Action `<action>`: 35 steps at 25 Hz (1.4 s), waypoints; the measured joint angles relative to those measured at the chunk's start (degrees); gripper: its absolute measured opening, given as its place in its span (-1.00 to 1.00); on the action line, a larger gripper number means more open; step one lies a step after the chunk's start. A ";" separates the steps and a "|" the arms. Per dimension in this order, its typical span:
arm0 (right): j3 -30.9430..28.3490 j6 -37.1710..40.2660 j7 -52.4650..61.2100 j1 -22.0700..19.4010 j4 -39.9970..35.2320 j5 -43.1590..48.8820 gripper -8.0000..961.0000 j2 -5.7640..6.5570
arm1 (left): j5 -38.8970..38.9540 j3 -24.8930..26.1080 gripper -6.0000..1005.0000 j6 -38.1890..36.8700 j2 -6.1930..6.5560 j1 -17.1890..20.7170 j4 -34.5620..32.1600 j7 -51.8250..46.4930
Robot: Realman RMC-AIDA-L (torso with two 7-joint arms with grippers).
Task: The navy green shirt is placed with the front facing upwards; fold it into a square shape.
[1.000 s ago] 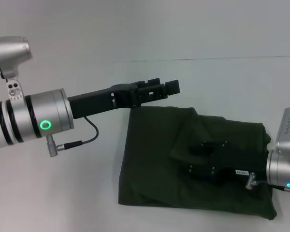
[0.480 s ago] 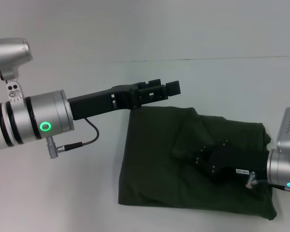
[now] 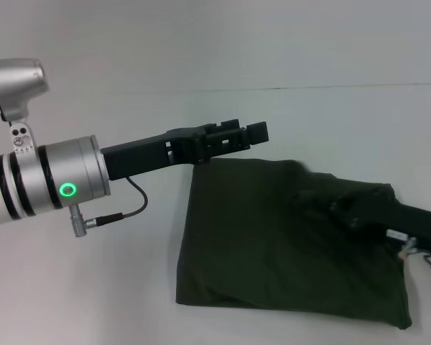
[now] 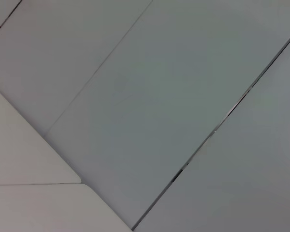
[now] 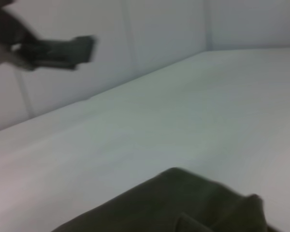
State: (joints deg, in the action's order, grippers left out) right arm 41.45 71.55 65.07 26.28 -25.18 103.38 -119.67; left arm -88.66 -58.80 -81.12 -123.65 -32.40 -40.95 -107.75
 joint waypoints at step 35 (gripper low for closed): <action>-18.43 -1.73 -2.11 -3.56 -1.52 -2.02 -0.14 0.06 | -6.43 1.67 0.57 0.88 1.00 -0.77 -0.18 -0.55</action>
State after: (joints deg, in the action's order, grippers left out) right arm 23.02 69.81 62.96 22.72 -26.70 101.36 -119.61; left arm -95.09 -57.13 -80.24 -122.65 -33.17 -41.13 -108.31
